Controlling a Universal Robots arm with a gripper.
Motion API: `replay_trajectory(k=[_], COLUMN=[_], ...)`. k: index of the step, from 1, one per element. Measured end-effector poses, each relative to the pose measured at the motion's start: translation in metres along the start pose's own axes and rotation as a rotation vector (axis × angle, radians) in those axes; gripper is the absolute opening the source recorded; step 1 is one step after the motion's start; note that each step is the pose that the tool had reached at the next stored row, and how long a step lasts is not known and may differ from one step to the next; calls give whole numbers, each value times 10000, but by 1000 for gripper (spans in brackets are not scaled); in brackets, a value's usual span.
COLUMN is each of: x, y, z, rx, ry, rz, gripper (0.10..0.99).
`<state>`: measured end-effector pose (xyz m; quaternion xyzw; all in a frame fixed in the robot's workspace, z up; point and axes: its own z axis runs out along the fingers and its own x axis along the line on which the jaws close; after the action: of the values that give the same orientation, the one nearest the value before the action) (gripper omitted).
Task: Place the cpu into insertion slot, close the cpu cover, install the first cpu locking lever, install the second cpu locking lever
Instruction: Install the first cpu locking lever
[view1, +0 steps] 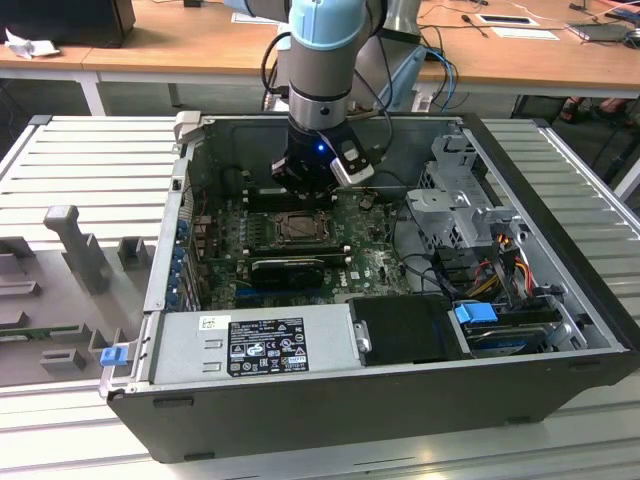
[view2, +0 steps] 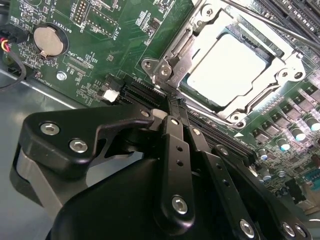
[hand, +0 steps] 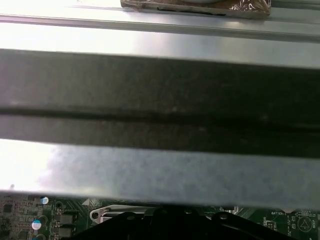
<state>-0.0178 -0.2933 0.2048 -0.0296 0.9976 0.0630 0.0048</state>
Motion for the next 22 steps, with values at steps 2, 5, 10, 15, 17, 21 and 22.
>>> replay_trajectory(k=[2, 5, 10, 15, 17, 21, 22], x=[1, 1, 2, 2, 2, 0, 0], y=[-2, -6, -30, -34, -31, -18, -21], z=[9, 12, 26, 36, 12, -115, -116], rx=[2, -1, -4, -18, -24, -14, -13], ry=[3, 0, -1, 0, -4, -2, -1], rz=[0, 0, 0, 0, 1, -1, -1], gripper=[106, 106, 106, 106, 106, 106, 106])
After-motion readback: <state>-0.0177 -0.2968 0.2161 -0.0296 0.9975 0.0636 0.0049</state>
